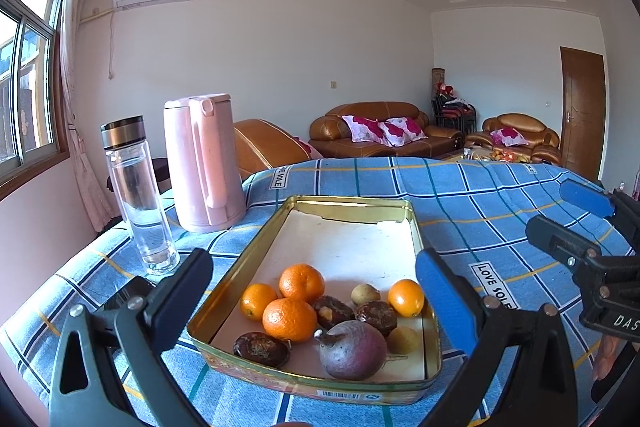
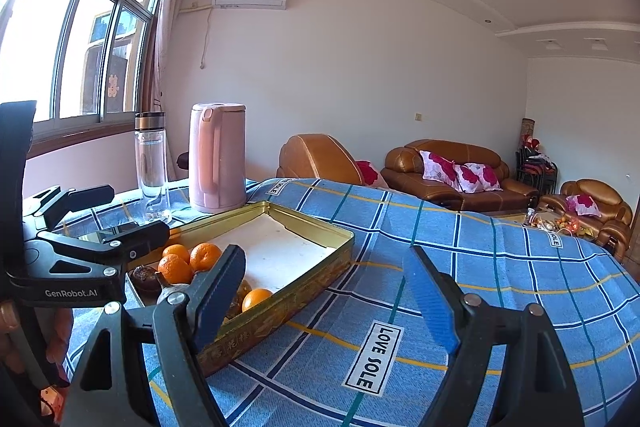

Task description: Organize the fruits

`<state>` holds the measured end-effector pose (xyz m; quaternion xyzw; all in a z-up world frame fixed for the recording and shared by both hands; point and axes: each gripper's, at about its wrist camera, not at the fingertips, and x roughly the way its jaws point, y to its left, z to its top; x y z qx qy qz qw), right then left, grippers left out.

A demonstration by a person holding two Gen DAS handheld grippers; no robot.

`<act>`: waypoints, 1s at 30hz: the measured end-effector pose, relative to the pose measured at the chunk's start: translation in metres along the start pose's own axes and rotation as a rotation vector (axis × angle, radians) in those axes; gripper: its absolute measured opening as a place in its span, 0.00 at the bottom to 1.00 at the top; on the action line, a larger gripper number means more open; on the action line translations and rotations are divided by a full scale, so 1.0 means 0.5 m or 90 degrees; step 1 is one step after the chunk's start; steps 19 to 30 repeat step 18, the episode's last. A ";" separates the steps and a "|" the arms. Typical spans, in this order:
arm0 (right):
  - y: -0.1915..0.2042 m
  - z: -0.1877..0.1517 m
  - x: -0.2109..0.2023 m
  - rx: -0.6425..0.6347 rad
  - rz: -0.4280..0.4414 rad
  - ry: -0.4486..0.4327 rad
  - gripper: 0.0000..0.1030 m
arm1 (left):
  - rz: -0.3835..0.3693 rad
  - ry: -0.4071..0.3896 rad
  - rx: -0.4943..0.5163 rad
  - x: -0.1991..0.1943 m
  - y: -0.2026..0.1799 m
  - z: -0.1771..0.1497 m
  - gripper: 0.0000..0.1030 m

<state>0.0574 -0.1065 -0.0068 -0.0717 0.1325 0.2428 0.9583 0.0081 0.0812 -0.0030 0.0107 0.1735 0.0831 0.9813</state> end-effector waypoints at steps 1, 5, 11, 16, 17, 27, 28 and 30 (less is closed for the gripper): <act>-0.001 0.000 -0.001 0.001 -0.001 -0.001 0.80 | -0.003 -0.001 0.001 -0.001 -0.001 0.000 1.00; -0.005 -0.001 -0.004 0.004 -0.001 -0.002 0.80 | -0.002 -0.007 0.012 -0.005 -0.011 0.000 1.00; -0.006 -0.005 -0.006 0.004 0.001 0.000 0.80 | -0.007 -0.008 0.021 -0.006 -0.020 0.000 1.00; -0.010 -0.008 -0.004 0.007 0.002 0.004 0.80 | -0.004 -0.013 0.016 -0.009 -0.017 -0.001 1.00; -0.012 -0.008 -0.004 0.008 0.002 0.005 0.80 | -0.003 -0.015 0.015 -0.011 -0.016 -0.001 1.00; -0.014 -0.009 -0.005 0.008 0.001 0.005 0.80 | -0.003 -0.017 0.016 -0.013 -0.016 0.000 1.00; -0.014 -0.009 -0.005 0.008 0.001 0.005 0.80 | -0.003 -0.017 0.016 -0.013 -0.016 0.000 1.00; -0.014 -0.009 -0.005 0.008 0.001 0.005 0.80 | -0.003 -0.017 0.016 -0.013 -0.016 0.000 1.00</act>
